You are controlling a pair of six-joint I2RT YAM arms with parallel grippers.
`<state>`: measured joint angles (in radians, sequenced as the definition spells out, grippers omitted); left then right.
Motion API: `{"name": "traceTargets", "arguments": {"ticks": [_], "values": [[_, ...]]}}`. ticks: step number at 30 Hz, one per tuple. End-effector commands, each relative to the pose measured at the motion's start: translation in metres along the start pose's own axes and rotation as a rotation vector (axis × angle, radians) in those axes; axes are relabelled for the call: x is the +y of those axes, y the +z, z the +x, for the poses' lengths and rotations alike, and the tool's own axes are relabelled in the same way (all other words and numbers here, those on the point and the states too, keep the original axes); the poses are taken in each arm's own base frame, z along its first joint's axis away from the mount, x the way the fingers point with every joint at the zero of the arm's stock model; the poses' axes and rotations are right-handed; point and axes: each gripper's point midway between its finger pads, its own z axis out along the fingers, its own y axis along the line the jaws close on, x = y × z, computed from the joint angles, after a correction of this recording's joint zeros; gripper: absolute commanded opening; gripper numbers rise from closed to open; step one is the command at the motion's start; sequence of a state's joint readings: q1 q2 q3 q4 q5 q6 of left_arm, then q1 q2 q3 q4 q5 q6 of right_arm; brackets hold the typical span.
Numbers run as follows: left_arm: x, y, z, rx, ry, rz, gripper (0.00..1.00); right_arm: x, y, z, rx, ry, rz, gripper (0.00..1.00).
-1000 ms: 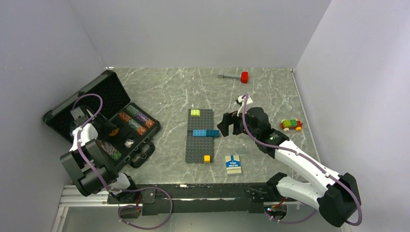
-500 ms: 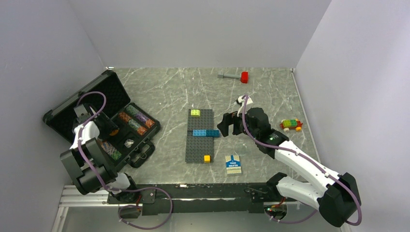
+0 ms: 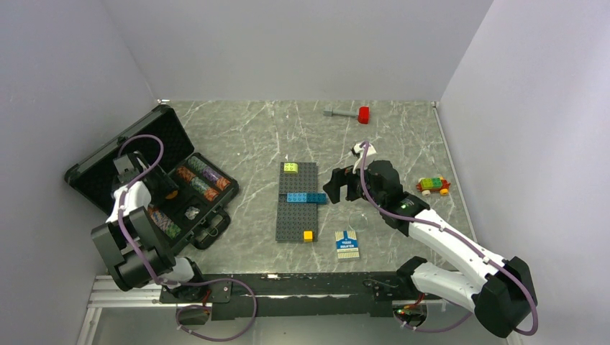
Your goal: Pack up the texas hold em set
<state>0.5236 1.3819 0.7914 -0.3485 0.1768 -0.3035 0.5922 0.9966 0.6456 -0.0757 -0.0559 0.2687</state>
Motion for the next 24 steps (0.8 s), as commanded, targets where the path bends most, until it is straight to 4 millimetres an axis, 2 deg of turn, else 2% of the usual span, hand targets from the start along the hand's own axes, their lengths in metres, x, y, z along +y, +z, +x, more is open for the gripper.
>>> {"name": "traceTargets", "arguments": {"ticks": [1, 8, 14, 24], "values": [[-0.031, 0.005, -0.015, -0.043, 0.049, 0.139, 0.58, 0.001, -0.002, -0.018, -0.073, -0.015, -0.004, 0.98], [-0.018, 0.007, -0.011, -0.019, 0.034, 0.059, 0.58, 0.001, -0.002, -0.019, -0.075, -0.016, 0.0, 0.98], [-0.002, -0.008, -0.021, -0.085, 0.041, -0.057, 0.64, 0.001, -0.002, -0.019, -0.073, -0.016, -0.001, 0.98], [0.004, -0.029, -0.029, -0.171, 0.086, -0.172, 0.65, 0.001, -0.001, -0.019, -0.071, -0.016, -0.001, 0.98]]}}
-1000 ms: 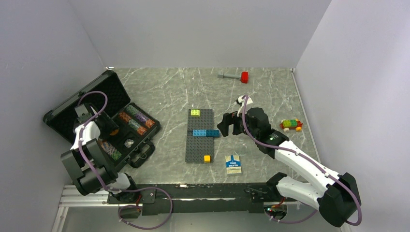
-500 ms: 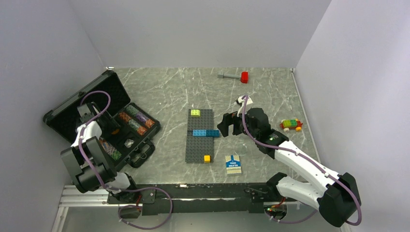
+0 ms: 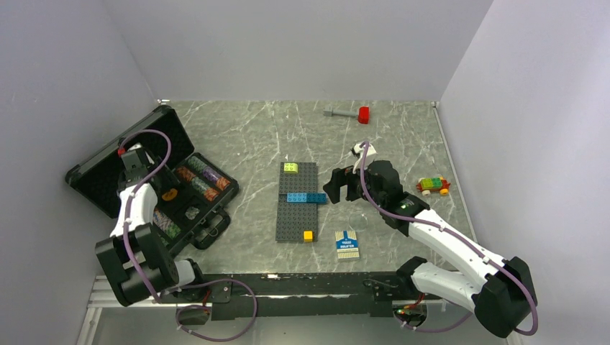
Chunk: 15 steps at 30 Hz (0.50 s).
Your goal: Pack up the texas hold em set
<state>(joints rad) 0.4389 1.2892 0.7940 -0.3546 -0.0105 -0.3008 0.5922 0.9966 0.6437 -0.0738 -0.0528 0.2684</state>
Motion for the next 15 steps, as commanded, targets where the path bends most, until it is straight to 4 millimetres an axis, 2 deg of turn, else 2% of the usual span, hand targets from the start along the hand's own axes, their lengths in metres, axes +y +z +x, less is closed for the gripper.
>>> {"name": "traceTargets", "arguments": {"ticks": [1, 5, 11, 15], "values": [[0.01, -0.008, -0.011, -0.045, 0.011, -0.073, 0.65, 0.002, -0.002, -0.019, -0.069, -0.016, -0.005, 0.98], [0.007, -0.006, -0.01, -0.037, 0.015, -0.064, 0.62, 0.001, -0.002, -0.019, -0.07, -0.016, -0.003, 0.98], [-0.021, -0.011, -0.014, -0.081, 0.08, 0.051, 0.59, -0.003, -0.001, -0.018, -0.063, -0.012, 0.018, 0.98], [-0.041, -0.025, -0.019, -0.136, 0.136, 0.116, 0.6, -0.007, 0.002, -0.015, -0.044, 0.005, 0.029, 0.97]]}}
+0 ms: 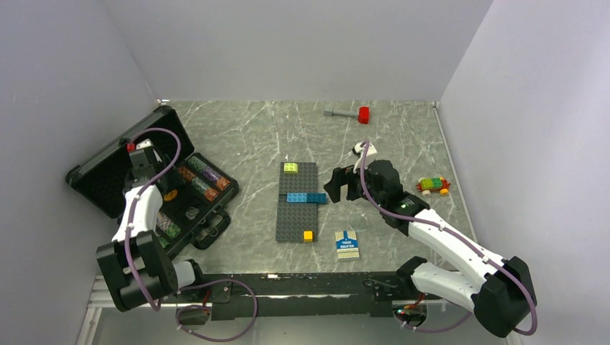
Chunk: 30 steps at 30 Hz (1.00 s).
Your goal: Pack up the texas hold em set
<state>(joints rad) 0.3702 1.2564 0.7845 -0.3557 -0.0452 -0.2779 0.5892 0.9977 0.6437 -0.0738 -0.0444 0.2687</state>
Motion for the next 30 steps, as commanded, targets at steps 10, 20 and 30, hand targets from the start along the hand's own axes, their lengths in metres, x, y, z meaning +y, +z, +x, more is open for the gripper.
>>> {"name": "traceTargets", "arguments": {"ticks": [10, 20, 30], "values": [[-0.076, -0.061, -0.031, -0.211, 0.211, 0.22, 0.63, -0.055, 0.007, 0.01, 0.088, 0.101, 0.168, 0.97], [-0.158, -0.107, -0.035, -0.268, 0.398, 0.444, 0.65, -0.112, -0.012, 0.045, 0.297, 0.199, 0.486, 0.96], [-0.17, -0.123, -0.014, -0.249, 0.469, 0.519, 0.65, -0.176, -0.045, 0.095, 0.471, 0.387, 0.757, 0.96]]}}
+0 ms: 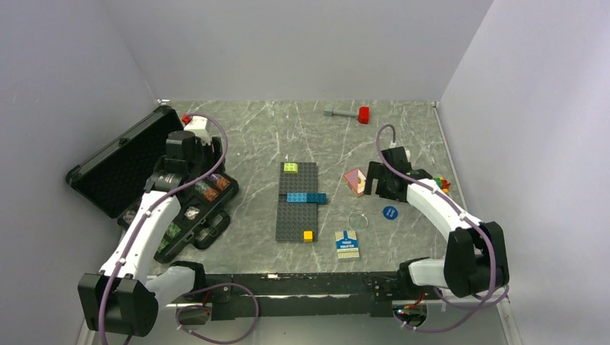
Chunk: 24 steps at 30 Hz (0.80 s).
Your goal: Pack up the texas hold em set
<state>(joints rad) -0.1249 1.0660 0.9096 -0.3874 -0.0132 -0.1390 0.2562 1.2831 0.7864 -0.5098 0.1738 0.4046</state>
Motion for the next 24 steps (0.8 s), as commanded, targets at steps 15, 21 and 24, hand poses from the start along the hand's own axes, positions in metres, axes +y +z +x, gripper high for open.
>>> {"name": "traceTargets", "arguments": {"ticks": [15, 21, 24], "values": [[-0.027, -0.019, -0.013, -0.056, 0.023, 0.118, 0.66, -0.059, 0.029, 0.041, 0.184, 0.154, 0.218, 0.88], [-0.026, -0.019, -0.014, -0.059, 0.022, 0.116, 0.66, -0.057, 0.033, 0.049, 0.2, 0.171, 0.209, 0.83], [-0.027, -0.018, -0.014, -0.056, 0.021, 0.116, 0.66, -0.056, 0.034, 0.051, 0.206, 0.181, 0.202, 0.81]]}}
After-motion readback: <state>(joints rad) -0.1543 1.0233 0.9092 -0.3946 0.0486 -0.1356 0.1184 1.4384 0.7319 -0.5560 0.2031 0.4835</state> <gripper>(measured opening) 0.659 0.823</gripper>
